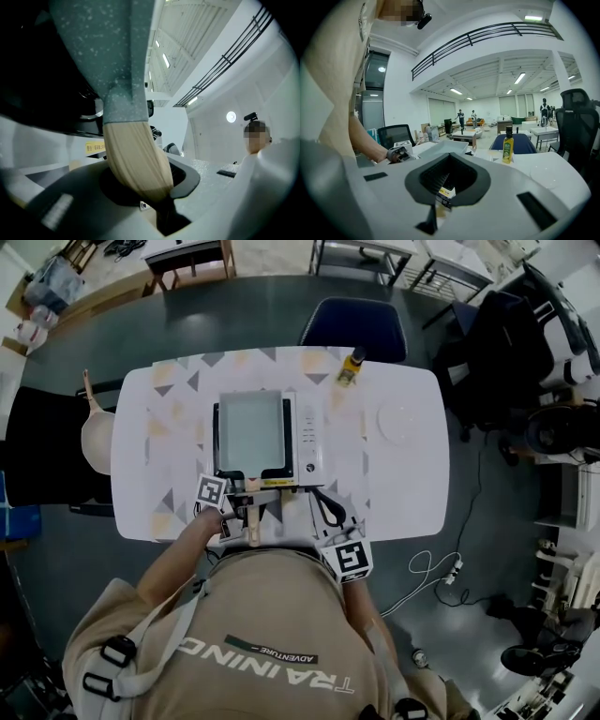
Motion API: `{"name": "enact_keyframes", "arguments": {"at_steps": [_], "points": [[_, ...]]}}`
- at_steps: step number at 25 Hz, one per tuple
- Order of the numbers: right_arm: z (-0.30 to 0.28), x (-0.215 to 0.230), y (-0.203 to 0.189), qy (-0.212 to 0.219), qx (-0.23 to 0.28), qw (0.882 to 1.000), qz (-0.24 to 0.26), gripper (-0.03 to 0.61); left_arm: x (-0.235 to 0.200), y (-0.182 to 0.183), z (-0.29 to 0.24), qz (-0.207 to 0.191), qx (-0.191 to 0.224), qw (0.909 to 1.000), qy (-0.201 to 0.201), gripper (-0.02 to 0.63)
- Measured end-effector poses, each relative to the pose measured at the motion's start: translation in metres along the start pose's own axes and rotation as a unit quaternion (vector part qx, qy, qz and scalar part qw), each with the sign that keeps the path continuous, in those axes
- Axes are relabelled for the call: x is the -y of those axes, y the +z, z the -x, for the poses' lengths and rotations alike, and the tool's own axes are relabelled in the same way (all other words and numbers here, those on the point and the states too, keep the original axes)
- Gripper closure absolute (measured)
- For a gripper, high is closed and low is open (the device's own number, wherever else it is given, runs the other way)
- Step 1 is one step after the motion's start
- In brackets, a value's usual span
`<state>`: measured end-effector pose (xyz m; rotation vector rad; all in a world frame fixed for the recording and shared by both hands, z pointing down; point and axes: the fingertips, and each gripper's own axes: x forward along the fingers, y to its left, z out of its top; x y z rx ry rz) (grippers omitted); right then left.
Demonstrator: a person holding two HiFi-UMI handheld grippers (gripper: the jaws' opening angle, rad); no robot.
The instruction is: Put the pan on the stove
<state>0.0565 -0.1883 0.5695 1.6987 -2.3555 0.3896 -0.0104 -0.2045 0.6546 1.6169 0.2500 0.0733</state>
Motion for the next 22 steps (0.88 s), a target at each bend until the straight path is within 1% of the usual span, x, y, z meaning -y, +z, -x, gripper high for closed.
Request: {"name": "enact_keyframes", "arguments": {"at_steps": [4, 6, 11, 15, 18, 22], "points": [[0.001, -0.002, 0.005, 0.001, 0.027, 1.0, 0.003, 0.575, 0.001, 0.0, -0.001, 0.001, 0.001, 1.0, -0.002, 0.514], [0.003, -0.002, 0.006, 0.001, 0.032, 0.999, 0.002, 0.575, 0.001, 0.0, -0.001, 0.004, 0.002, 1.0, -0.001, 0.514], [0.008, -0.001, 0.009, 0.0, 0.033, 0.999, 0.006, 0.575, 0.001, 0.001, -0.002, 0.009, 0.007, 0.9999, 0.002, 0.514], [0.013, -0.002, 0.014, -0.001, 0.017, 1.0, 0.005, 0.575, 0.002, 0.0, -0.003, 0.006, 0.007, 1.0, 0.004, 0.514], [0.015, -0.003, 0.014, -0.001, 0.026, 1.0, 0.006, 0.575, 0.0, -0.002, -0.002, 0.006, 0.008, 0.9999, 0.008, 0.514], [0.015, -0.007, 0.01, 0.0, 0.027, 1.0, 0.005, 0.575, 0.001, -0.003, -0.002, 0.012, 0.008, 0.9998, 0.01, 0.514]]}}
